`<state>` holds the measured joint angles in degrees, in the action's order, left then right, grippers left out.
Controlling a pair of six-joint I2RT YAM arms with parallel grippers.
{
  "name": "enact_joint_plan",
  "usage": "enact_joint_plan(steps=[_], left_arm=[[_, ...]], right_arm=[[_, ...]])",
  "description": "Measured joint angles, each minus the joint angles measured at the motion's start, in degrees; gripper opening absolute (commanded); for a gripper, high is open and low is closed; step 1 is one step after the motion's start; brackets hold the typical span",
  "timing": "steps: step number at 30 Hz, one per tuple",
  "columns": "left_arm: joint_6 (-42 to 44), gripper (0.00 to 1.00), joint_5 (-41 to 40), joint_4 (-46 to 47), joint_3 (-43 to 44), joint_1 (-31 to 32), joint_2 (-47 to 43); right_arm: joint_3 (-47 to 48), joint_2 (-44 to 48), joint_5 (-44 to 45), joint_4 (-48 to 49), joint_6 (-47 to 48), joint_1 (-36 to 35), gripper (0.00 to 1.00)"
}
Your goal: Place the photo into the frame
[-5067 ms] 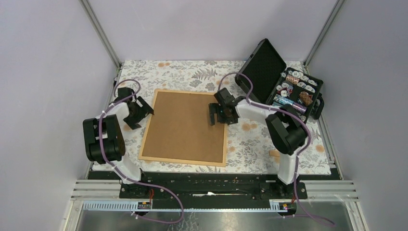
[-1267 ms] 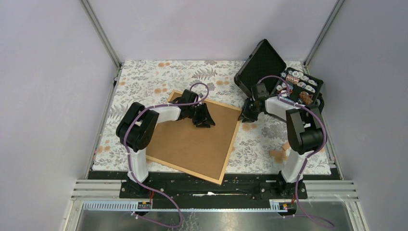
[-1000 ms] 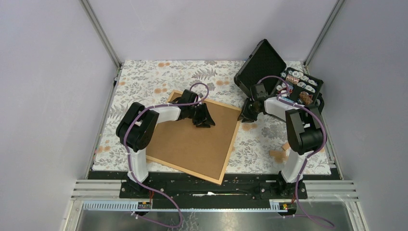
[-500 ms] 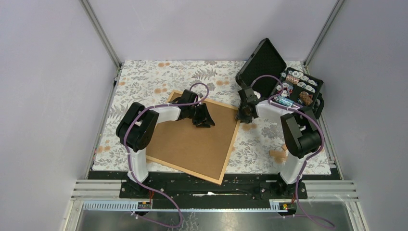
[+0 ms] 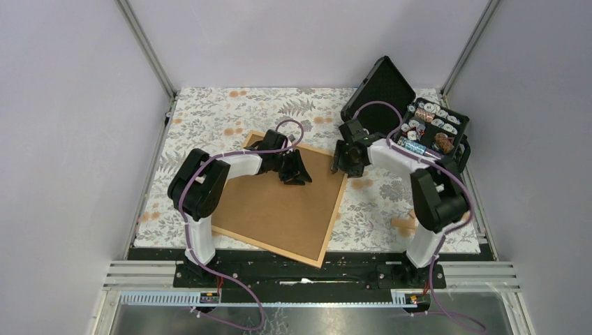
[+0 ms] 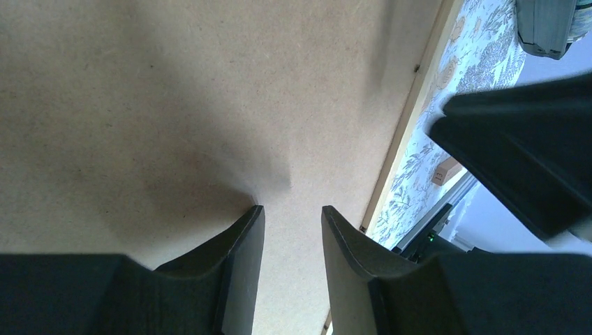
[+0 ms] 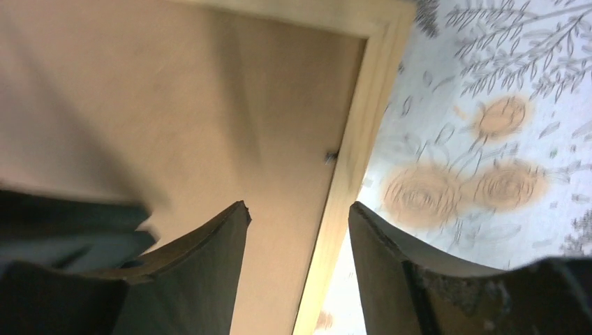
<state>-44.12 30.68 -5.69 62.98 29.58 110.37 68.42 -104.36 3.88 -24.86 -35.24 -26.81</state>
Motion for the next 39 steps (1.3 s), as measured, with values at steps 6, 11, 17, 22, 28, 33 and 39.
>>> enact_joint_plan(steps=[6, 11, 17, 22, 28, 33, 39], left_arm=[[0.3, 0.41, 0.0, 0.0, 0.0, 0.0, 0.0], [0.3, 0.41, 0.1, 0.0, 0.0, 0.0, 0.0], [0.4, 0.41, 0.1, 0.0, 0.0, 0.0, 0.0], [0.4, 0.41, 0.1, 0.0, 0.0, 0.0, 0.0], [0.3, 0.41, 0.1, 0.0, 0.0, 0.0, 0.0], [0.4, 0.41, 0.0, 0.0, 0.0, 0.0, 0.0], [0.4, 0.41, 0.0, 0.0, 0.0, 0.0, 0.0]], right_arm=[[-4.5, 14.2, -9.6, -1.1, 0.4, 1.5, 0.48], [-15.8, 18.8, -16.0, 1.6, -1.9, 2.0, 0.40], [-21.6, 15.3, -18.7, 1.9, -2.9, 1.5, 0.36], [-21.7, 13.3, -20.2, 5.0, -3.5, 0.0, 0.34], [-22.2, 12.6, -20.6, 7.0, -4.1, -1.3, 0.30], [-22.6, 12.6, -20.3, 7.4, -5.0, -1.3, 0.29], [-22.7, 12.7, -19.1, 7.1, -7.1, -1.5, 0.31]])
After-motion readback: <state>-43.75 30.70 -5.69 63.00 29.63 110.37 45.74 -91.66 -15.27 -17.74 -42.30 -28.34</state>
